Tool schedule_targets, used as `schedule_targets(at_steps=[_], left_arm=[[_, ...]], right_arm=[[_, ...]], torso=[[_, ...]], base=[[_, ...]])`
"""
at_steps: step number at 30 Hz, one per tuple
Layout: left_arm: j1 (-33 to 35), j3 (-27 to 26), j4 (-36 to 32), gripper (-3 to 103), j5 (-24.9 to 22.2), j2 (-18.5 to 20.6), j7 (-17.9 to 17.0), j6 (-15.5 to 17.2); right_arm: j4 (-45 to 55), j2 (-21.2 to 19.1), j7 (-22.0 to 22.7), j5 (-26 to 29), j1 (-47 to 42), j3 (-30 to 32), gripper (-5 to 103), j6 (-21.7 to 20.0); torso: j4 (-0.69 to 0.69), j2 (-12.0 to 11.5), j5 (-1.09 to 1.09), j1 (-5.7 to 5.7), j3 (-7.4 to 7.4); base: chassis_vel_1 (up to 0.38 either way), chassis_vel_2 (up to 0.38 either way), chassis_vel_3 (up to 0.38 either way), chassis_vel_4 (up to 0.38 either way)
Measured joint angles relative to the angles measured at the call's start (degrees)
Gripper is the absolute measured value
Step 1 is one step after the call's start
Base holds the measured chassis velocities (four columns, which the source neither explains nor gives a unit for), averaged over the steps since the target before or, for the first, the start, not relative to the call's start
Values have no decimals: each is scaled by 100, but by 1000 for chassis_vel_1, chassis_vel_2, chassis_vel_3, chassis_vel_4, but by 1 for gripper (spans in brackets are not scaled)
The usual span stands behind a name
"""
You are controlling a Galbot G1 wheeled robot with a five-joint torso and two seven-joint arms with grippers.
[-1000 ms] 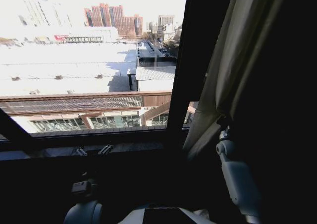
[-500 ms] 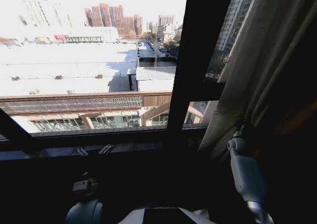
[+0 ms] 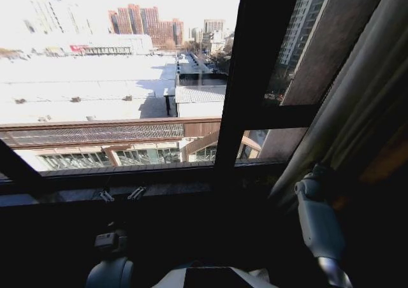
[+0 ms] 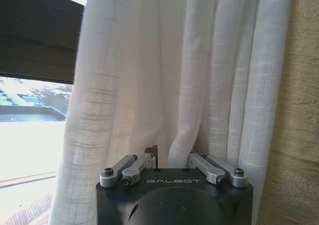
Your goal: Open the curtains by pulling them apart, changing their state from closed to fully open.
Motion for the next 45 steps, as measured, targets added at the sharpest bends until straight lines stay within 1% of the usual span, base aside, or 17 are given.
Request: schedule_targets(at_steps=[2,3,5,6,7,8,11,12,13,14,16,17,19,22,24,32,45], left_arm=[[-7,-3,0,100,0,0,0,-2],[-7,-3,0,100,0,0,0,-2],[-16,-6,1,100,-1,1,-2,-2],[-20,-5,0,100,-2,1,-2,-2],[-25,-4,1,100,-5,2,-1,-2],[-25,-4,1,100,-5,2,-1,-2],[-33,-31,0,100,-94,21,-3,4],[-34,-41,0,100,-109,26,-3,8],[-39,-67,1,100,-149,43,-2,12],[-39,-67,1,100,-149,43,-2,12],[-44,-89,13,100,-202,65,0,16],[-44,-90,16,100,-214,70,0,18],[-53,-100,31,100,-251,93,2,28],[-116,-98,70,100,-268,123,24,58],[-150,-67,86,100,-268,131,38,91],[-144,6,108,100,-268,184,52,82],[-265,-11,240,100,-374,259,57,80]], right_arm=[[628,65,-464,-1,-477,-176,29,-7],[628,65,-464,-1,-477,-176,29,-7],[1243,132,-834,-4,-955,-367,39,-9],[1441,153,-907,-4,-1097,-434,39,-9],[1709,180,-1014,-2,-1303,-526,45,-8],[1709,180,-1014,-2,-1303,-526,45,-8],[2517,266,-1375,-4,-1982,-826,62,52],[2629,281,-1417,-15,-2095,-869,62,91],[2894,335,-1480,-111,-2375,-980,68,216],[2894,335,-1480,-111,-2375,-980,68,216],[3165,402,-1513,-243,-2680,-1082,79,319],[3223,416,-1516,-260,-2741,-1100,79,331],[3497,483,-1546,-335,-3019,-1177,84,370],[3728,563,-1666,-734,-3352,-1256,98,519],[3741,644,-1693,-1074,-3469,-1287,99,697],[3682,923,-1616,-1752,-3714,-1407,100,1139],[3517,1178,-1552,-2213,-3767,-1533,100,1350]], torso=[[1,0,1,0,0],[1,0,1,0,0],[0,0,-1,-1,0],[0,0,-1,-1,-1],[0,0,-1,-1,-1],[0,0,-1,-1,-1],[1,0,-2,0,-1],[1,0,-2,-1,-1],[1,0,-2,-1,-1],[1,0,-2,-1,-1],[1,0,-3,-1,-1],[1,1,-3,-1,-1],[1,1,-2,-1,-1],[0,1,-2,-1,-1],[1,1,-2,-1,-1],[1,0,-1,-1,-1],[0,1,-1,-1,-1]], base=[[0,0,0,0],[0,0,0,0],[0,0,0,0],[0,0,0,0],[0,0,0,0],[0,0,0,0],[0,0,0,0],[0,0,0,0],[0,0,0,0],[0,0,0,0],[0,0,0,0],[0,0,0,0],[0,0,0,0],[0,0,0,0],[0,0,0,0],[7,5,-5,0],[183,119,-182,-128]])
